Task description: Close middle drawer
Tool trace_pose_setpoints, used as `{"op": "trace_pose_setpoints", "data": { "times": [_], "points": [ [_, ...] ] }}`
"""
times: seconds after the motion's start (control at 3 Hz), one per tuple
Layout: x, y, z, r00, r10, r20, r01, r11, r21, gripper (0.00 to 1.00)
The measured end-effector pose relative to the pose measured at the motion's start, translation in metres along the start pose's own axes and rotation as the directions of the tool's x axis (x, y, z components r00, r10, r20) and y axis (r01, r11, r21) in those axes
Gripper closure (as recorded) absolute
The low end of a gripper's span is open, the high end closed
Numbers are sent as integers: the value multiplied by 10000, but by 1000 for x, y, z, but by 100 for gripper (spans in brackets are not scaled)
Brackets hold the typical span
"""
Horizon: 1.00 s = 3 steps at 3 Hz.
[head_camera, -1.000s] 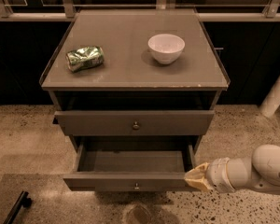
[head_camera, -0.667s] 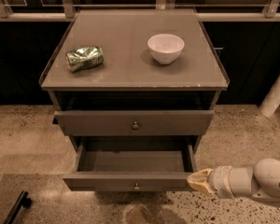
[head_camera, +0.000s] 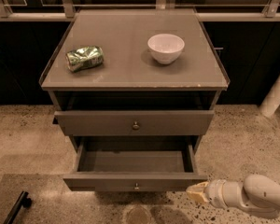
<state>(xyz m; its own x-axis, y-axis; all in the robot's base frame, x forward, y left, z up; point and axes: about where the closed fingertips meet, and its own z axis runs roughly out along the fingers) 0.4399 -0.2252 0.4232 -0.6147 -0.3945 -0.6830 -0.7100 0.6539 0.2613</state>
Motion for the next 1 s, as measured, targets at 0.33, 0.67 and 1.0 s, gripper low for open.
{"op": "trace_pose_setpoints", "data": {
  "times": [0.33,0.67,1.0],
  "points": [
    [22,-16,19,9985,506,-201,-504,9987,71,100],
    [19,-44,30,9983,348,-476,-328,9986,409,100],
    [13,-51,30,9986,195,-482,-167,9982,575,100]
  ]
}}
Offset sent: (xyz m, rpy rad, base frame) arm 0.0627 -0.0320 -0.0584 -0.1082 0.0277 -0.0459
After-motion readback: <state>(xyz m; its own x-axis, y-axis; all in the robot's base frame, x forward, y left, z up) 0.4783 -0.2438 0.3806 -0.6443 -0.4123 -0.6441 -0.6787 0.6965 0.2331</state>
